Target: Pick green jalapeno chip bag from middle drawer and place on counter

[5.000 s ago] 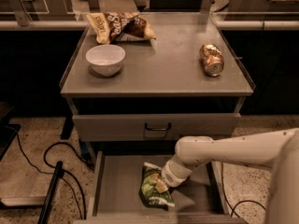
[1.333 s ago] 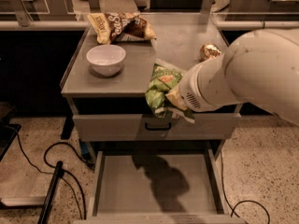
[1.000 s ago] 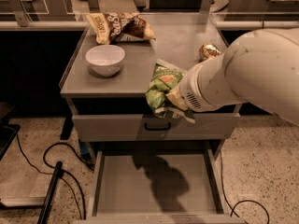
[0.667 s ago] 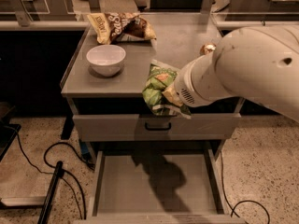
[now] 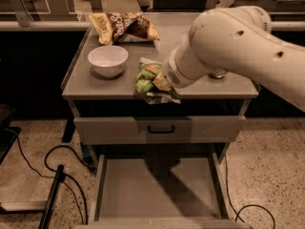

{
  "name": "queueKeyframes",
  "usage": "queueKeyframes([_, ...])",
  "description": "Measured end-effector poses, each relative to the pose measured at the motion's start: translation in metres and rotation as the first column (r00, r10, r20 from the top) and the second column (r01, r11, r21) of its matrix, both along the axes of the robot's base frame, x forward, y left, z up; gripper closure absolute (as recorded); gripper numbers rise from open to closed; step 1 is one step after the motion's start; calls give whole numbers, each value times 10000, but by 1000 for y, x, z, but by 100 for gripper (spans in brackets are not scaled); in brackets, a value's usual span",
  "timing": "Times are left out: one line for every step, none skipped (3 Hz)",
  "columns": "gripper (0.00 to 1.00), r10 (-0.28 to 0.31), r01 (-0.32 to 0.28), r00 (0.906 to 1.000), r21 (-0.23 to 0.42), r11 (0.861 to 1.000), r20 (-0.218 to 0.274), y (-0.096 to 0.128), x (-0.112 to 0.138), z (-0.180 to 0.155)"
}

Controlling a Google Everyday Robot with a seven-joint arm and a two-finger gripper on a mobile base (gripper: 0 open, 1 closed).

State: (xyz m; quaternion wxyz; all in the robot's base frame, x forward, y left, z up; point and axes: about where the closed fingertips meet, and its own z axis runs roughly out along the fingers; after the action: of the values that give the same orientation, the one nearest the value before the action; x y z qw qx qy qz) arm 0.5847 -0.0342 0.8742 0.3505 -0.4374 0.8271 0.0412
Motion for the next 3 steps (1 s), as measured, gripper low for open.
queueKeyframes([100, 305, -306, 9995, -424, 9986, -24, 4, 33, -1])
queueKeyframes([100, 355, -350, 9994, -874, 9956, 42, -2, 61, 10])
queueKeyframes([100, 295, -287, 9996, -1176, 9926, 51, -9, 79, 17])
